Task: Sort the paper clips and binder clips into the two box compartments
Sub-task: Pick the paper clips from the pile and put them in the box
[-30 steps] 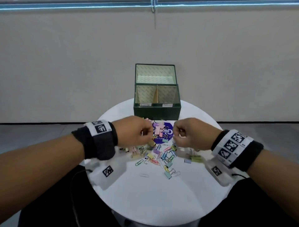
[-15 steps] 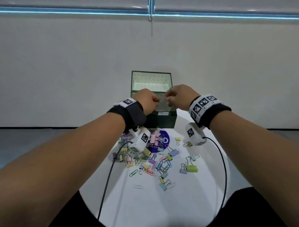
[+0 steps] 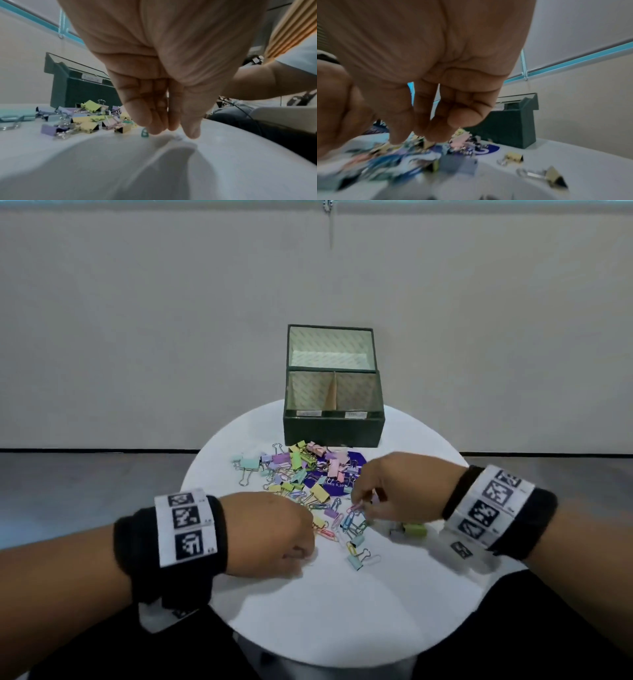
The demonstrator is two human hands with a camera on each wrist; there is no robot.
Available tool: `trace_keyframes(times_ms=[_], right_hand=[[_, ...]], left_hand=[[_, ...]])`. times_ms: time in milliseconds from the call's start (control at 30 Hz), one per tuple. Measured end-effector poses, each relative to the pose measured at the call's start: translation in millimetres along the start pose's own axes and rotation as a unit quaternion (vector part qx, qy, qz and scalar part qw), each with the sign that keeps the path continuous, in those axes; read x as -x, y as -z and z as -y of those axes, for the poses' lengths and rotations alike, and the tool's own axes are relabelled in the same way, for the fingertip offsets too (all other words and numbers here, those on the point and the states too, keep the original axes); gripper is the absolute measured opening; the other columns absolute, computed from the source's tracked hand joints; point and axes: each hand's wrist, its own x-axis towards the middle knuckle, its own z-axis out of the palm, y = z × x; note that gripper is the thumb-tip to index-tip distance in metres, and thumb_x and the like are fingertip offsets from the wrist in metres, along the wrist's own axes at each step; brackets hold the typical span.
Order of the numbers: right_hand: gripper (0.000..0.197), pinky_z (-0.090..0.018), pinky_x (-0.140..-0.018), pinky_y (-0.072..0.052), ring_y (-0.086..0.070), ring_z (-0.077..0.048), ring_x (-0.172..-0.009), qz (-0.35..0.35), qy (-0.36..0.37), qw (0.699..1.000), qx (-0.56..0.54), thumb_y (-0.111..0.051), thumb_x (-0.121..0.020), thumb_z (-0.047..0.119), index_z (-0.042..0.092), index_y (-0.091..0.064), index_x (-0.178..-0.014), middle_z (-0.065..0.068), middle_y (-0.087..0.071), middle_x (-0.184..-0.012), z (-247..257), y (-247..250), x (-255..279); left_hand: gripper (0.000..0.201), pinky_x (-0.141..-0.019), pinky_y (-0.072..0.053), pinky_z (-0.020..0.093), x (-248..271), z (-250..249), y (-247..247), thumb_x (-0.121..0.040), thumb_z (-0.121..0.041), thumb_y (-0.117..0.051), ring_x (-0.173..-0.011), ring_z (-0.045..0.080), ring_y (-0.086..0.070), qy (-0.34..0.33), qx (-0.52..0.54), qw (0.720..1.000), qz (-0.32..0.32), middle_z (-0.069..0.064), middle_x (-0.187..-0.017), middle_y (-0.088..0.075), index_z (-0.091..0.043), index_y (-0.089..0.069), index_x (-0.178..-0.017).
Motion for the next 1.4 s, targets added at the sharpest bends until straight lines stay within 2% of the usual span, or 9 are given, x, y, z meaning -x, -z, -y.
trace_keyframes(times_ms=[167,333,533,733,900,1067,1200,1300,1400], right_hand=[[0.02,-0.035,-0.077,-0.053,-0.056,-0.018,-0.088,0.036,0.013,0.998,0.059,-0.068,-0.083,0.04,0.029,-0.066,-0.099,0.008,-0.056,-0.102,11.4,-16.1,3.4],[0.022,-0.035,-0.085,-0.051,-0.057,-0.015,-0.097,0.031,0.006,0.999,-0.005,-0.069,-0.086,0.035,0.029,-0.068,-0.108,0.01,-0.06,-0.107,3.6,-20.8,-0.2],[0.003,-0.037,-0.082,-0.054,-0.058,-0.01,-0.086,0.023,-0.013,0.999,-0.025,-0.066,-0.089,0.026,0.027,-0.064,-0.087,0.01,-0.061,-0.096,-6.8,-20.9,1.7],[0.018,-0.03,-0.087,-0.049,-0.056,-0.012,-0.099,0.025,-0.001,1.0,-0.008,-0.066,-0.091,0.03,0.028,-0.068,-0.109,0.011,-0.056,-0.11,1.0,-20.8,0.4],[0.008,-0.033,-0.077,-0.051,-0.057,-0.017,-0.087,0.045,-0.015,0.999,0.008,-0.057,-0.091,0.02,0.022,-0.065,-0.089,0.006,-0.063,-0.095,4.9,-23.3,-1.6],[0.007,-0.034,-0.073,-0.052,-0.056,-0.016,-0.078,0.001,-0.006,1.0,-0.008,-0.053,-0.091,0.024,0.024,-0.057,-0.085,0.007,-0.061,-0.086,6.1,-15.0,1.4],[0.017,-0.03,-0.062,-0.049,-0.051,-0.006,-0.06,-0.042,-0.032,0.995,-0.087,-0.05,-0.093,0.019,0.032,-0.058,-0.1,0.009,-0.058,-0.068,7.6,-6.5,-0.5],[0.019,-0.029,-0.066,-0.042,-0.049,-0.008,-0.067,0.027,-0.026,0.995,-0.092,-0.042,-0.096,0.013,0.022,-0.058,-0.094,0.01,-0.056,-0.075,12.7,-7.3,-3.6],[0.018,-0.034,-0.073,-0.045,-0.054,-0.016,-0.08,0.062,-0.03,0.993,-0.093,-0.046,-0.101,0.031,0.023,-0.055,-0.087,0.004,-0.06,-0.085,19.4,-12.3,-6.5]], left_hand=[[0.018,-0.071,-0.049,0.034,-2.9,-6.7,-13.8,-0.095,-0.037,-0.05,-0.083,0.017,-0.056,-0.019,0.005,0.997,-0.068,-0.007,-0.094,-0.056,-0.025,-0.061,-0.086],[0.013,-0.065,-0.049,0.035,-4.7,-10.7,-14.5,-0.091,-0.028,-0.046,-0.081,0.021,-0.056,-0.025,-0.018,0.992,-0.122,-0.004,-0.093,-0.054,-0.023,-0.056,-0.085],[0.011,-0.065,-0.051,0.038,-3.9,24.9,-0.6,-0.081,-0.017,-0.049,-0.064,0.013,-0.05,0.156,0.107,0.959,-0.212,-0.009,-0.071,-0.054,-0.026,-0.047,-0.076],[0.02,-0.083,-0.045,0.03,-5.3,30.8,-2.2,-0.096,-0.02,-0.044,-0.086,0.012,-0.053,0.17,0.195,0.959,-0.115,-0.007,-0.092,-0.055,-0.021,-0.064,-0.093],[0.024,-0.073,-0.047,0.031,-5.6,13.9,-9.0,-0.089,-0.049,-0.056,-0.08,0.013,-0.053,0.157,0.061,0.982,-0.079,-0.011,-0.091,-0.045,-0.027,-0.065,-0.089],[0.019,-0.064,-0.046,0.033,-13.3,2.4,-12.6,-0.094,-0.025,-0.046,-0.078,0.018,-0.051,0.119,-0.025,0.988,-0.092,-0.003,-0.094,-0.047,-0.022,-0.065,-0.089],[0.014,-0.064,-0.043,0.03,-12.7,7.3,-6.0,-0.089,-0.028,-0.042,-0.076,0.016,-0.05,0.137,0.003,0.987,-0.089,-0.007,-0.09,-0.047,-0.024,-0.05,-0.078],[0.028,-0.067,-0.04,0.03,-14.0,24.8,3.4,-0.093,-0.034,-0.038,-0.07,0.016,-0.049,0.2,0.12,0.968,-0.096,-0.006,-0.075,-0.047,-0.022,-0.045,-0.068],[0.041,-0.062,-0.035,0.029,-18.5,43.3,9.8,-0.1,-0.032,-0.039,-0.059,0.019,-0.039,0.269,0.292,0.901,-0.173,-0.002,-0.058,-0.038,-0.016,-0.038,-0.063]])
